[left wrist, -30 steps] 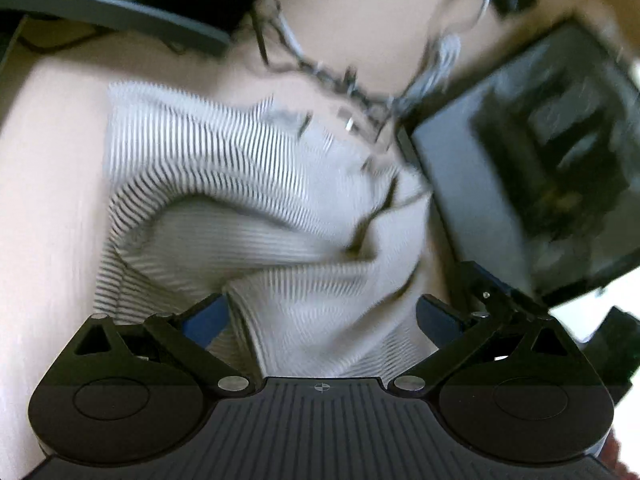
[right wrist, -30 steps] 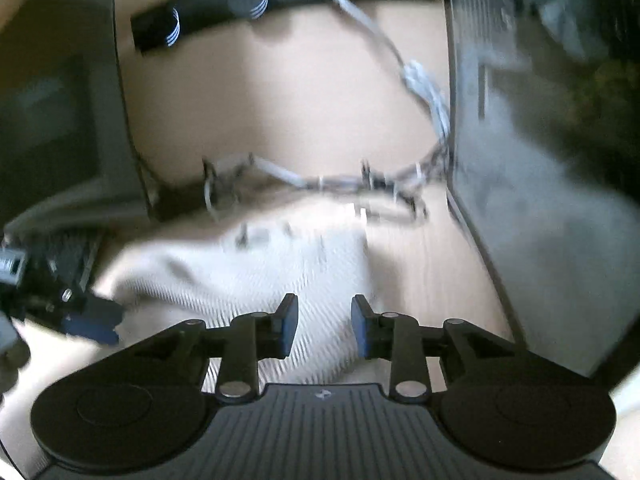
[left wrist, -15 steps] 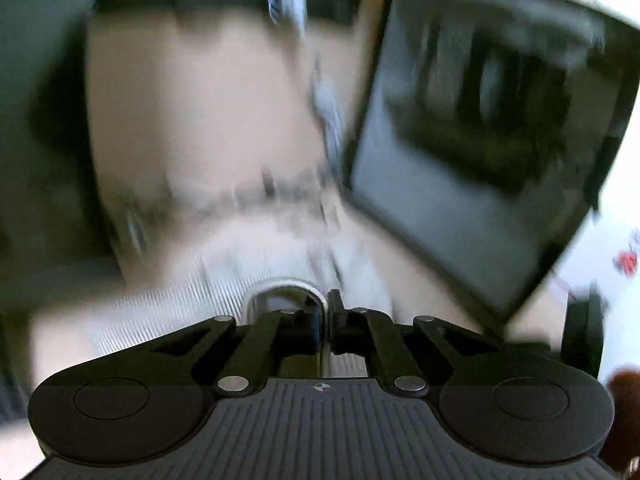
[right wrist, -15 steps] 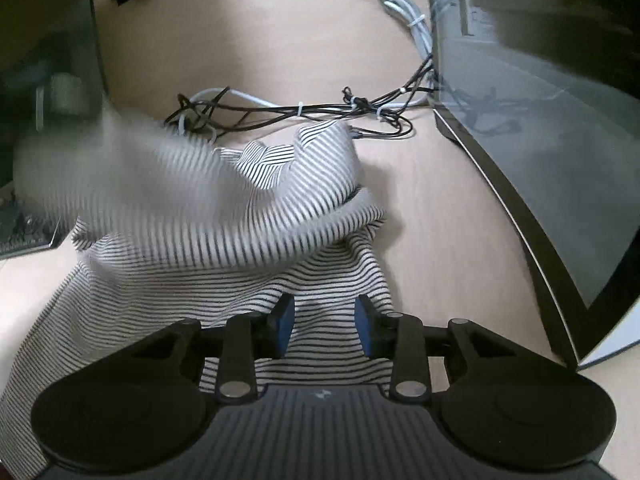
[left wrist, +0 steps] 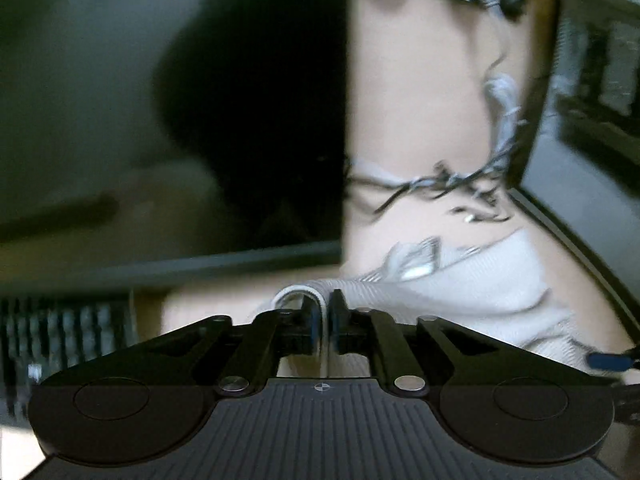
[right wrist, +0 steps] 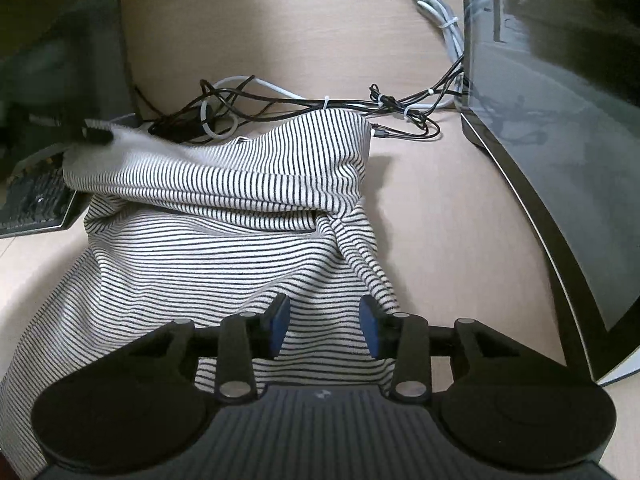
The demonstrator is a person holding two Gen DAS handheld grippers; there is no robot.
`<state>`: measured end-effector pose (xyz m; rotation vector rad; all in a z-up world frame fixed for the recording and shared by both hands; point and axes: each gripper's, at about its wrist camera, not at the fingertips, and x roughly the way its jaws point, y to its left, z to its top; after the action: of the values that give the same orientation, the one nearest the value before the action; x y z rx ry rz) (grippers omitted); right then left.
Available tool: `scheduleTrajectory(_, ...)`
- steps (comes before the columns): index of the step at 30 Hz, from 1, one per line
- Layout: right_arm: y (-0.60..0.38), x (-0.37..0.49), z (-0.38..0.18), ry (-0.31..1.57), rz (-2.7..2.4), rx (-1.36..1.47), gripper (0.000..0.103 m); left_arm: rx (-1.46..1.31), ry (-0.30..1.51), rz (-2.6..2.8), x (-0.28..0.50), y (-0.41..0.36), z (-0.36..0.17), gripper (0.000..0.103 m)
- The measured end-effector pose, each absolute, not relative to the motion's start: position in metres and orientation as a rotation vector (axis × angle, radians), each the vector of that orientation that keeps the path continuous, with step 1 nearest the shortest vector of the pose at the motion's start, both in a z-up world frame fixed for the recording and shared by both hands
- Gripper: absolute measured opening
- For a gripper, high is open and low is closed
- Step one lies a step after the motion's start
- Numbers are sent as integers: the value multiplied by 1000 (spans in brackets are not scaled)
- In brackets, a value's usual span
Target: Fold clothes
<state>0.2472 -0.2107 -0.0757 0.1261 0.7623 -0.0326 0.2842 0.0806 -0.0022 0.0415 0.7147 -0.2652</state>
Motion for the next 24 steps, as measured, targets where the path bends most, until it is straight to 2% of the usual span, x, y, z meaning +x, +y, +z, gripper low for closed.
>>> scheduleTrajectory(4, -212, 251, -65, 744, -17, 99, 47, -20, 731, -188, 283, 104, -2, 34)
scheduleTrajectory(6, -213, 255, -58, 721, -14, 84, 52, -62, 740, -170, 280, 117, 0, 49)
scheduleTrajectory(8, -215, 262, -51, 709, 1, 90, 52, -100, 750, -166, 274, 129, 2, 53)
scheduleTrajectory(10, -215, 274, -43, 688, 15, 106, 49, -152, 768, -181, 274, 129, 6, 56)
scheduleTrajectory(12, -211, 291, -36, 660, 32, 113, 40, -215, 793, -227, 271, 131, 8, 66)
scheduleTrajectory(14, -204, 309, -34, 640, 61, 112, 39, -254, 820, -274, 270, 126, 8, 73)
scheduleTrajectory(16, -196, 328, -42, 650, 96, 101, 39, -242, 851, -313, 272, 109, 3, 75)
scheduleTrajectory(17, -192, 337, -52, 682, 102, 91, 39, -228, 870, -324, 274, 98, -1, 75)
scheduleTrajectory(19, -188, 349, -75, 745, 93, 39, 39, -180, 892, -318, 277, 81, -9, 67)
scheduleTrajectory(21, -187, 349, -95, 746, 92, -41, 38, -126, 872, -301, 278, 70, -11, 29)
scheduleTrajectory(22, -185, 347, -99, 740, 97, -83, 38, -110, 859, -298, 278, 68, -10, 22)
scheduleTrajectory(24, -184, 346, -98, 737, 96, -96, 38, -96, 817, -310, 278, 66, -2, 19)
